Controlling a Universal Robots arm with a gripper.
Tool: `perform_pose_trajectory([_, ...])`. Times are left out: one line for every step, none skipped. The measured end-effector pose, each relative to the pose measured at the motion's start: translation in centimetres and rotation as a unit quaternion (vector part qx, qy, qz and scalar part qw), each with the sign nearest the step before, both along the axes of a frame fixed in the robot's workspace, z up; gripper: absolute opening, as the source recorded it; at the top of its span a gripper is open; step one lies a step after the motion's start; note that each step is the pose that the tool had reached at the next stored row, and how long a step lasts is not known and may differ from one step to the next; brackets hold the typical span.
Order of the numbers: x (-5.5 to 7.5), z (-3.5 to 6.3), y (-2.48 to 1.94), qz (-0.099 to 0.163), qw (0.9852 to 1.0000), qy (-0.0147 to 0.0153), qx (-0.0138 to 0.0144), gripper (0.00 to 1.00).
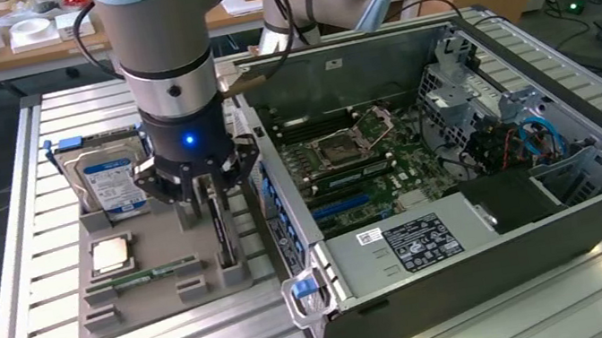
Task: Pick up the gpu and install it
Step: 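Pick up the gpu and move the gpu toward the slot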
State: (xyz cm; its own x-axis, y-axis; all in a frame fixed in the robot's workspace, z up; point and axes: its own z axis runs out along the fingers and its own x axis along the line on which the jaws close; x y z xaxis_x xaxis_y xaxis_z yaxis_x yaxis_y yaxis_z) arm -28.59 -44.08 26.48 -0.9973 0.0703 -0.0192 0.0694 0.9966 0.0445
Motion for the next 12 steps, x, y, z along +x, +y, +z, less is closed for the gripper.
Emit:
perform_pose_trajectory([0.02,-0.05,0.01,0.000,1.0000,0.0000,0.0000,0.42])
perform_pose_trajectory([0.03,-0.12,0.01,0.000,1.0000,0.0000,0.0000,0.42])
perform_pose_trajectory([0.03,-0.20,0.01,0.001,1.0000,0.0000,0.0000,0.42])
perform_pose_trajectory([0.04,-0.27,0.02,0.001,1.0000,0.0001,0.0000,0.42])
perform_pose_trajectory([0.04,-0.36,0.03,0.001,1.0000,0.0001,0.0000,0.42])
perform_pose_trajectory([0.04,-0.47,0.06,0.001,1.0000,0.0000,0.0000,0.42])
perform_pose_trajectory([0.03,-0.57,0.10,0.001,1.0000,0.0000,0.0000,0.42])
perform_pose_trajectory([0.03,-0.68,0.14,0.001,1.0000,0.0001,0.0000,0.42])
perform_pose_trajectory([0.03,-0.79,0.18,0.001,1.0000,0.0001,0.0000,0.42])
perform_pose_trajectory([0.04,-0.89,0.22,0.001,1.0000,0.0001,0.0000,0.42])
perform_pose_trajectory([0.04,-0.96,0.27,0.001,1.0000,0.0001,-0.0001,0.42])
perform_pose_trajectory([0.04,-1.04,0.32,0.001,1.0000,0.0001,-0.0001,0.42])
